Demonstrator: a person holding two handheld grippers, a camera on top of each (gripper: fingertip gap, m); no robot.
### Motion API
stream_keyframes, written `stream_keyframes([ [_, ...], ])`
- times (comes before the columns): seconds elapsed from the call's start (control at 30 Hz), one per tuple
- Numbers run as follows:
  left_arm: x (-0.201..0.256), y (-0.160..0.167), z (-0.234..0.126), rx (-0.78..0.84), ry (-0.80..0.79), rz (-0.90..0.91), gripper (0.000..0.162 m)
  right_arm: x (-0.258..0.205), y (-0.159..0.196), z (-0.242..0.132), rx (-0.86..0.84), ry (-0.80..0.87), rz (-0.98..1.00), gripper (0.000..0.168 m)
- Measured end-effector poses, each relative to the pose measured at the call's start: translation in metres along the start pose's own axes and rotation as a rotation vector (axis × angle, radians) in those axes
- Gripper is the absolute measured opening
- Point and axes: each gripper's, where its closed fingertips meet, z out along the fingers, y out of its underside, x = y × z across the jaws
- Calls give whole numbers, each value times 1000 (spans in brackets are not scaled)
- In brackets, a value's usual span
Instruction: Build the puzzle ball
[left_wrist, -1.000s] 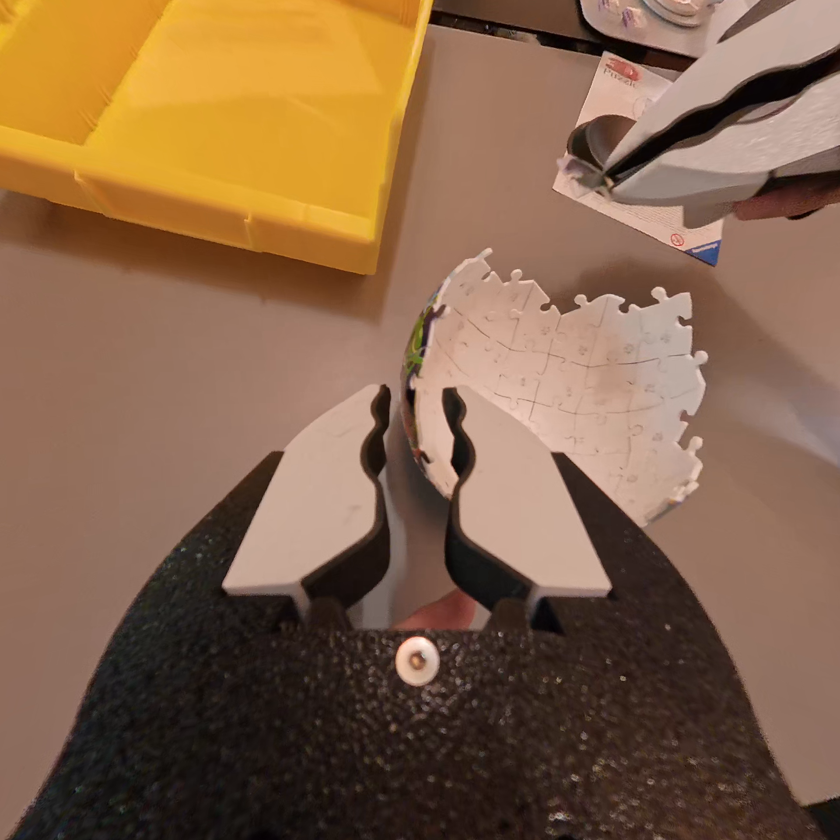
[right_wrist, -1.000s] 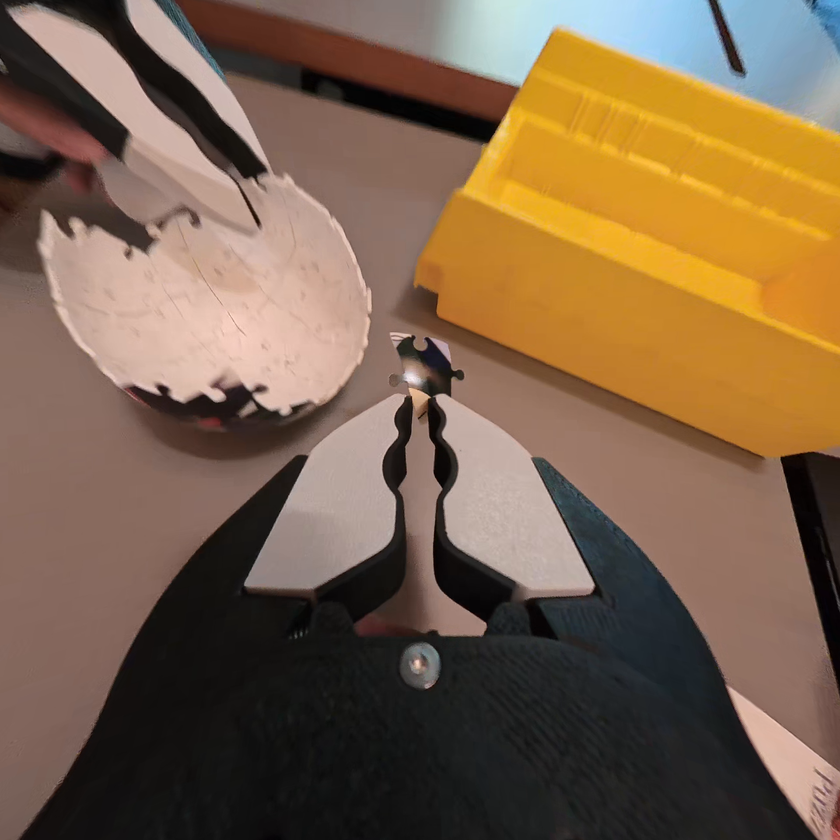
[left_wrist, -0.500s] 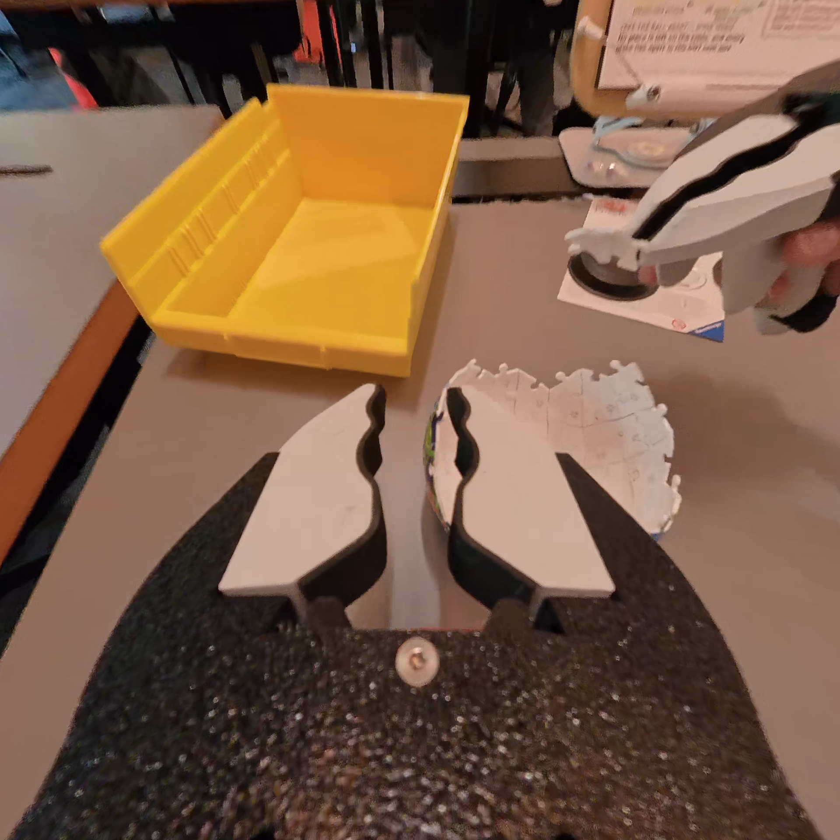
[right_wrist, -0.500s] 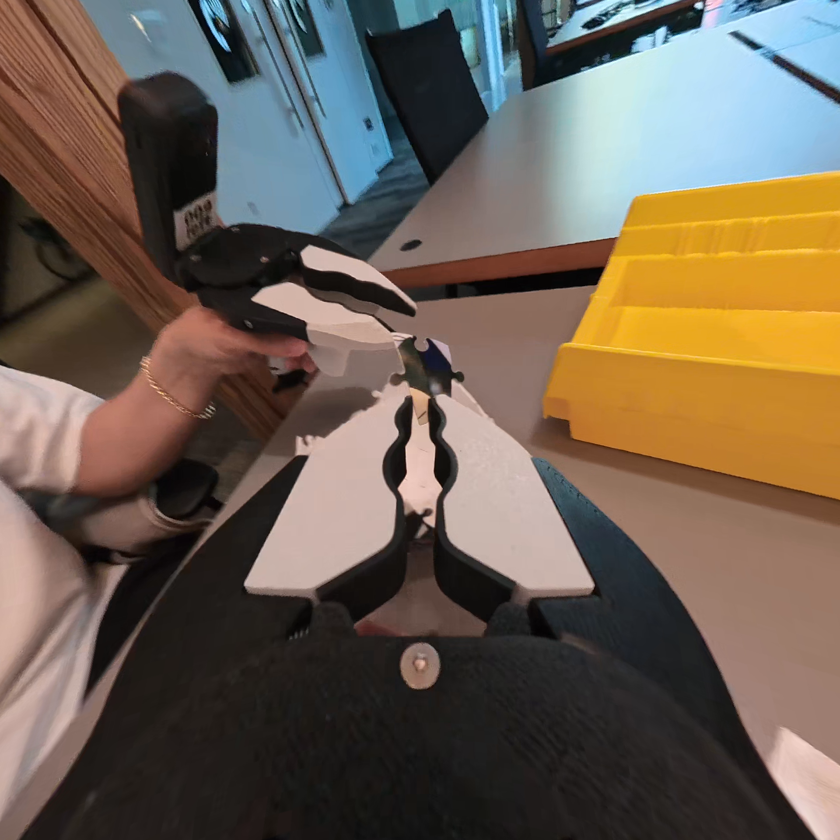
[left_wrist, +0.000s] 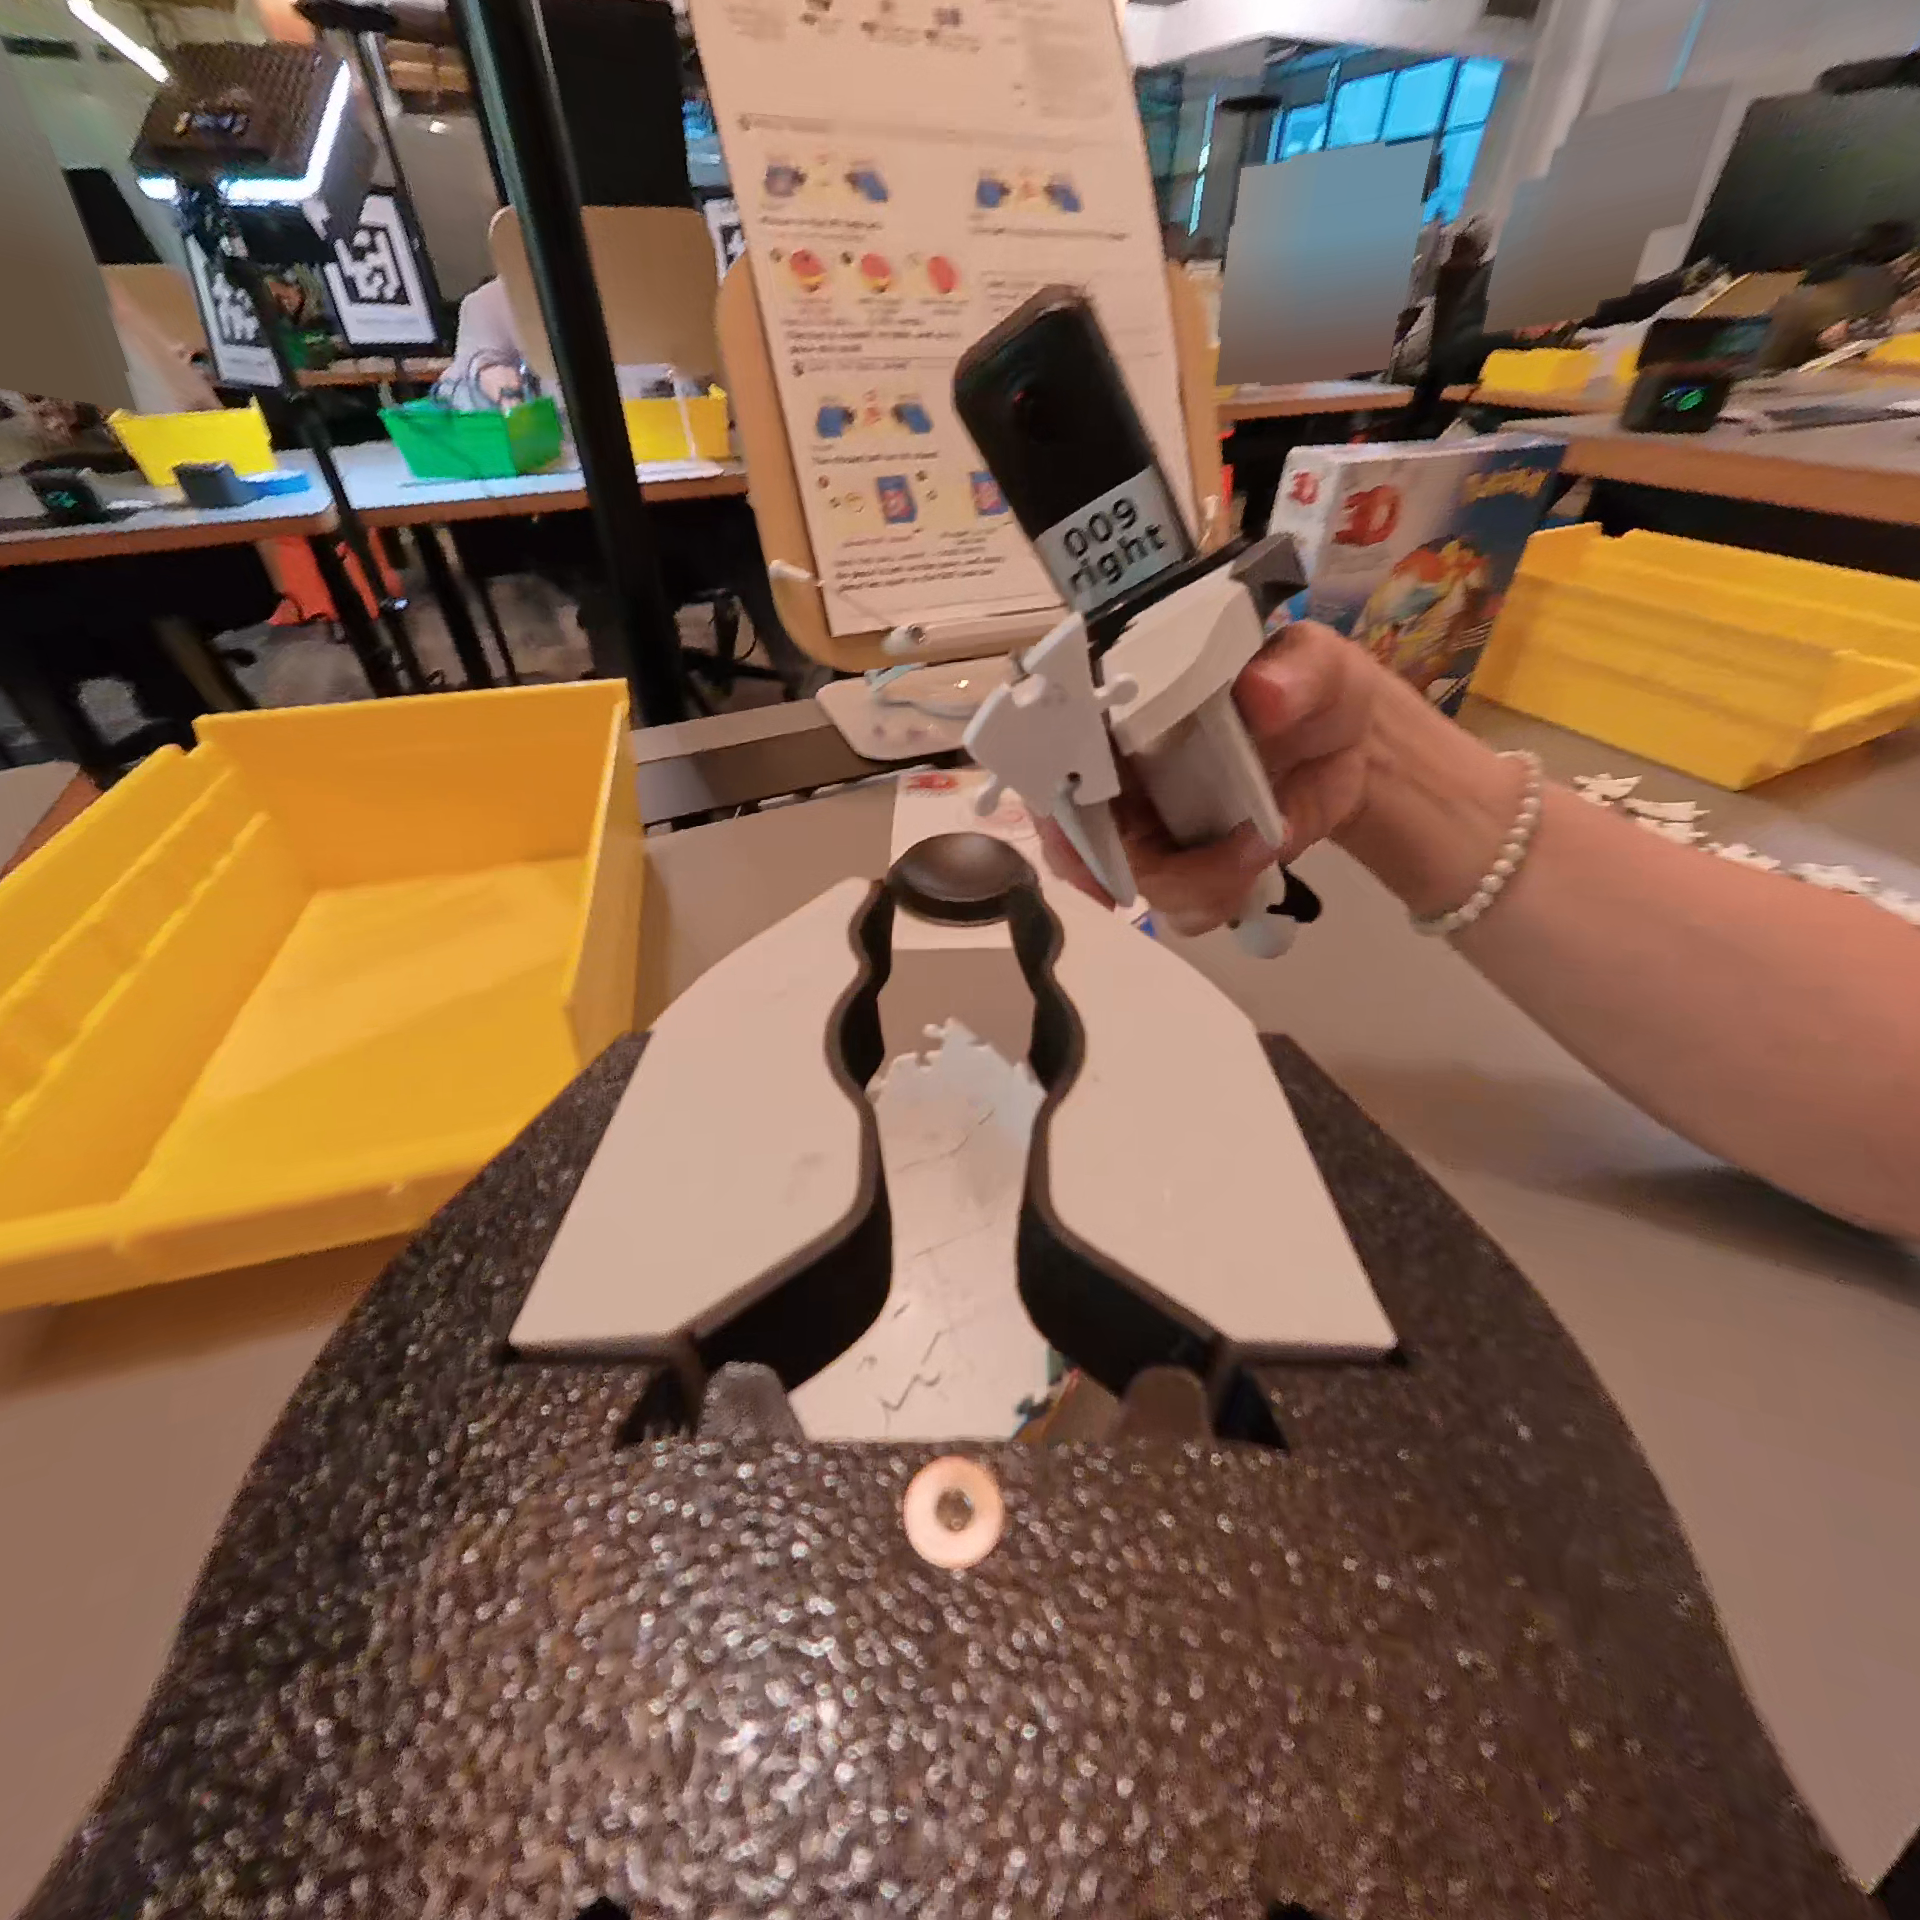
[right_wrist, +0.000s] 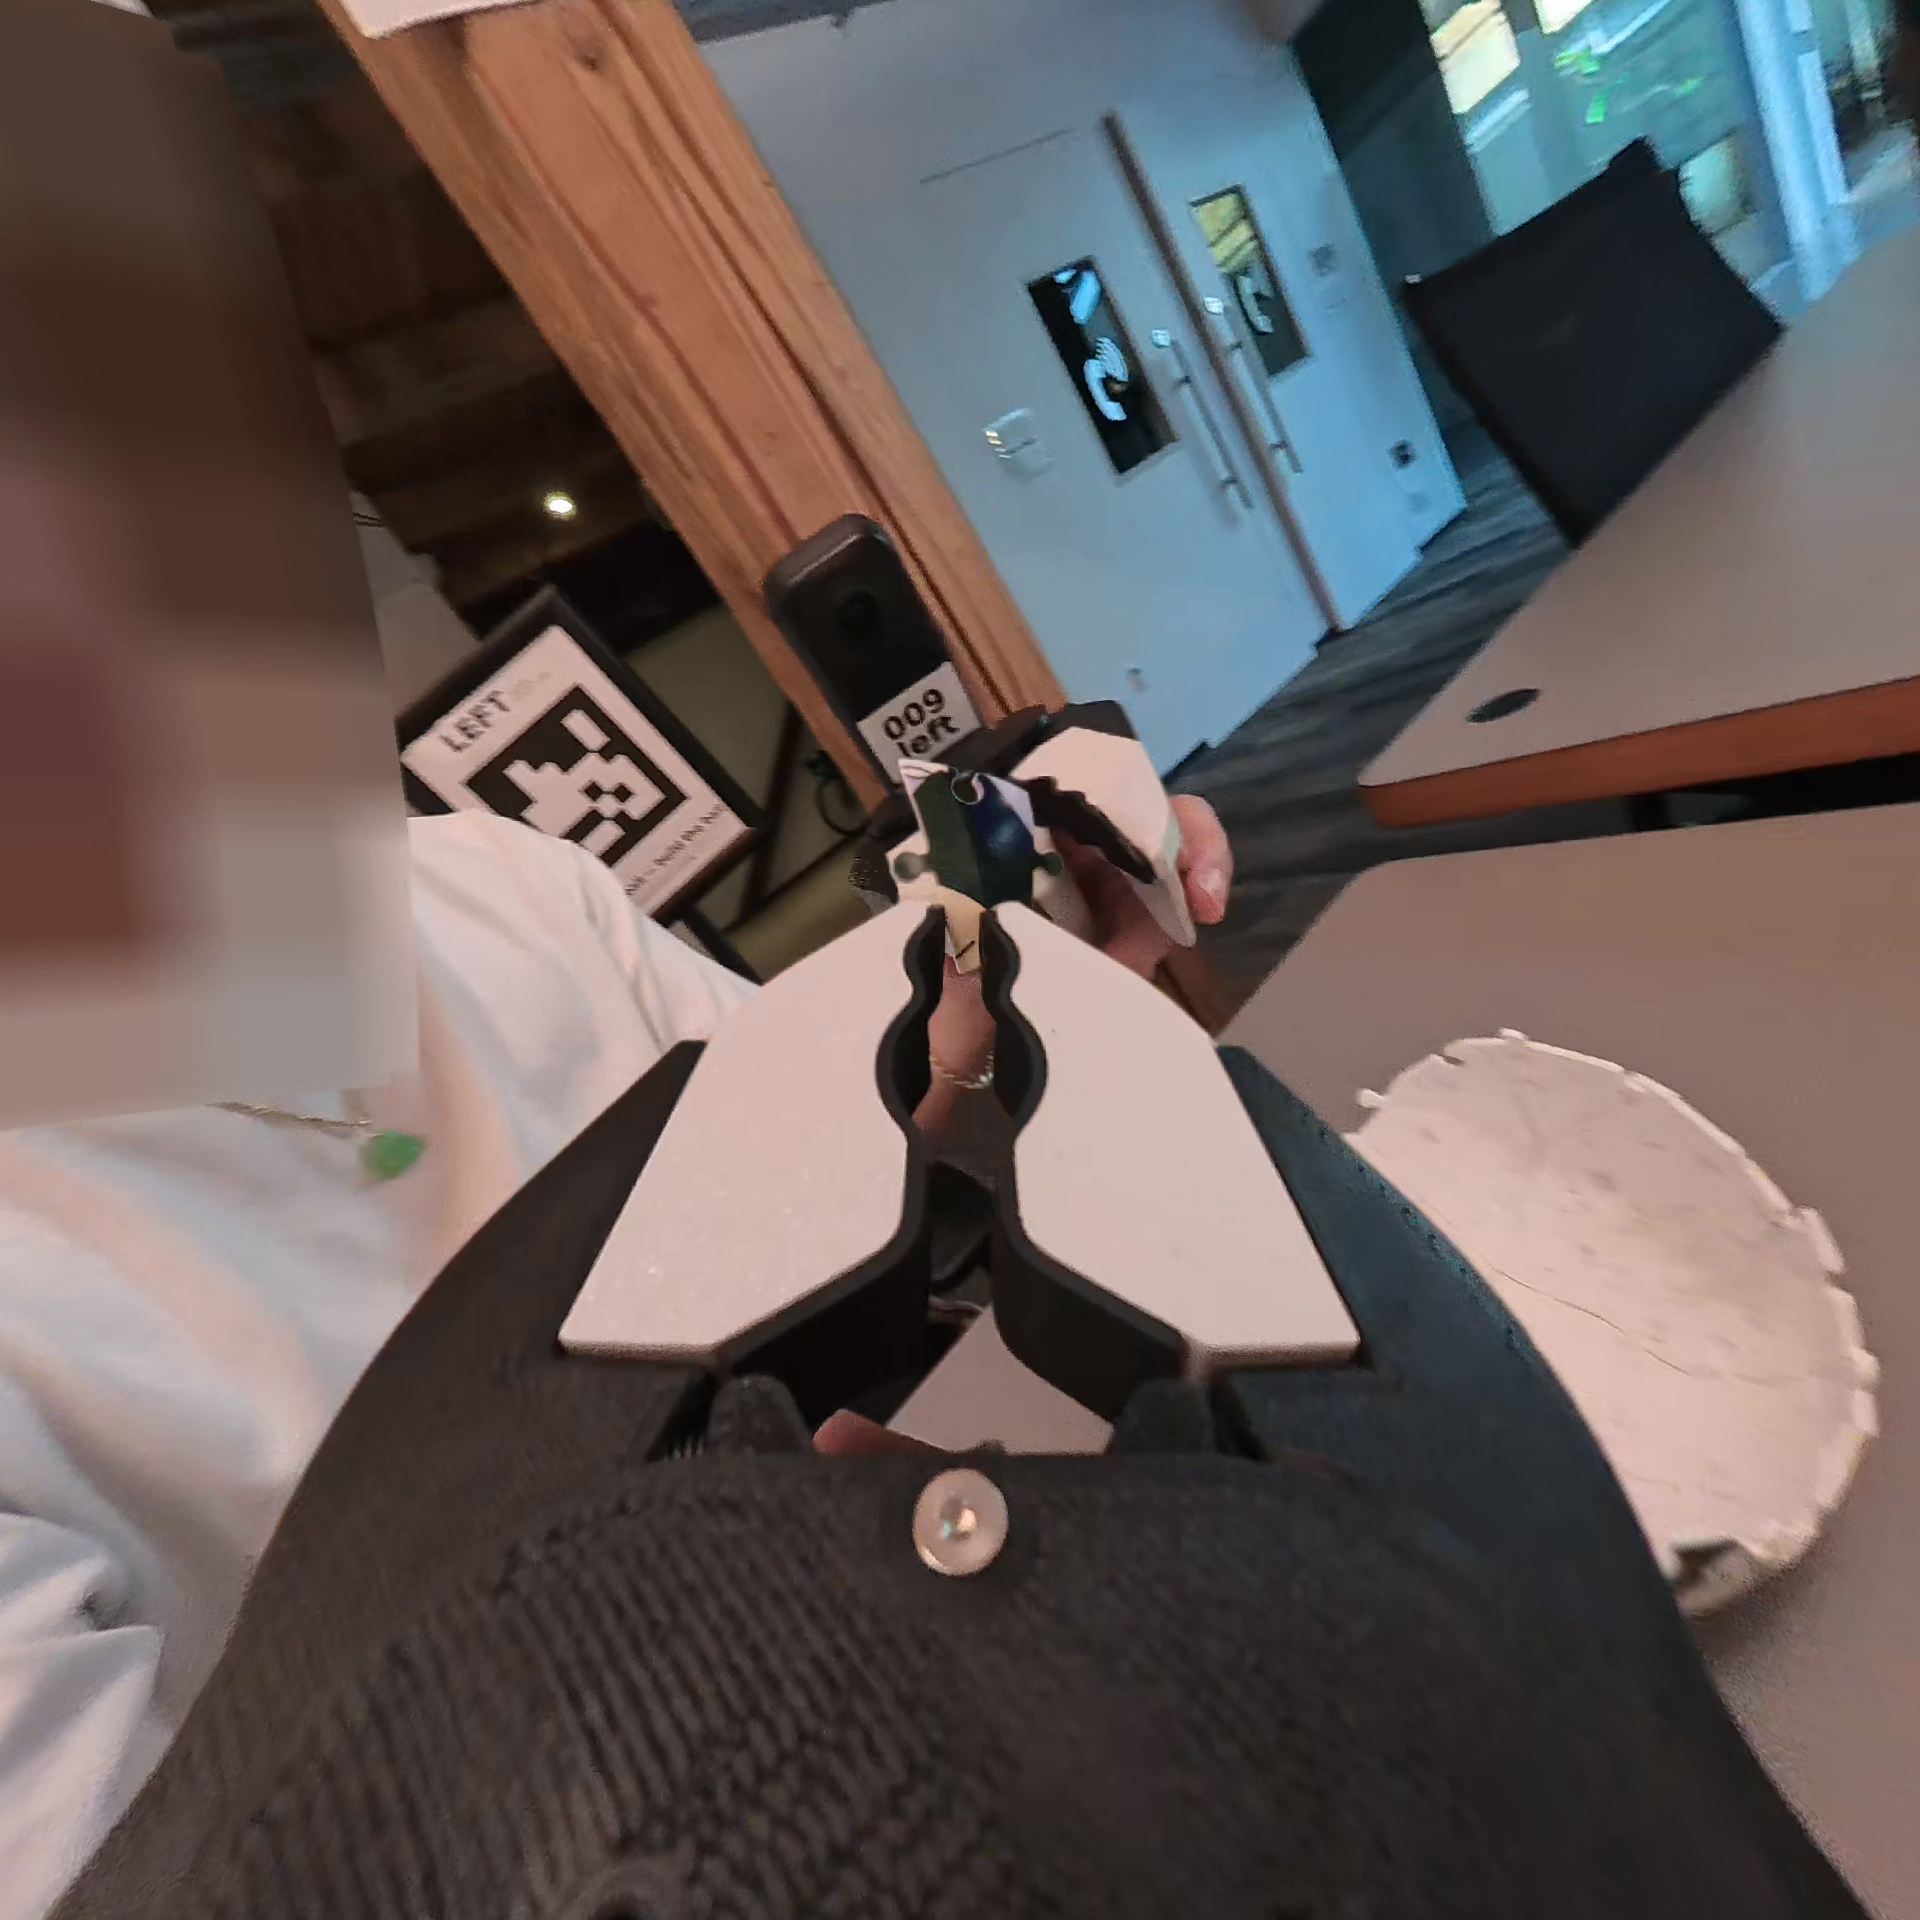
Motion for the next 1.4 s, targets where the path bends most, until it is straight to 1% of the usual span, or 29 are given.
stream_keyframes([
  [0.07,7,-5,-1,33,41,-8,23,-4,0,4,10,-49,20,6],
  [0.2,13,-15,-3,95,79,-19,23,-3,6,10,-1,-78,56,6],
  [0.23,13,-15,-4,98,81,-23,18,-3,7,11,-8,-80,54,6],
  [0.27,11,-15,-4,97,78,-26,8,-4,8,12,-14,-87,49,6],
  [0.37,8,-14,-7,88,85,-38,3,3,4,9,5,-27,26,3],
  [0.43,4,-14,-7,95,68,-65,1,15,-1,3,25,77,-17,1],
  [0.47,1,-12,-6,81,62,-86,1,19,-3,0,29,113,-60,3],
  [0.5,-1,-7,-5,52,61,-106,1,25,-9,-3,40,178,-133,8],
  [0.53,-3,-3,-4,28,57,-123,1,32,-17,-6,63,270,-228,21],
  [0.57,-7,-1,-3,19,44,-134,2,34,-22,-8,63,347,-342,38],
  [0.63,-14,0,-5,17,13,-147,2,35,-18,-9,-31,460,-572,57],
  [0.7,-20,-3,-9,35,-14,-150,2,39,-8,-5,-187,526,-679,74],
  [0.73,-24,-4,-10,53,-35,-155,2,42,-7,-3,-227,550,-726,74],
  [0.77,-28,-6,-12,68,-52,-164,1,44,-8,1,-247,557,-760,70],
  [0.87,-34,-5,-13,94,-71,-175,1,50,-5,11,-309,492,-728,56],
  [0.93,-37,-1,-13,81,-81,-162,1,56,-6,14,-329,458,-699,54],
  [1.03,-38,5,-9,67,-78,-140,2,64,-6,16,-378,422,-677,46],
  [1.17,-35,15,-1,39,-56,-128,2,74,6,18,-486,378,-687,24],
  [1.2,-36,19,1,26,-64,-123,2,76,9,18,-505,366,-689,22],
  [1.27,-38,26,3,7,-67,-117,2,77,18,18,-545,312,-697,7],
  [1.33,-39,31,5,-11,-61,-134,3,80,22,16,-581,293,-689,3],
  [1.4,-41,35,7,-14,-67,-160,4,83,23,13,-592,294,-656,3],
])
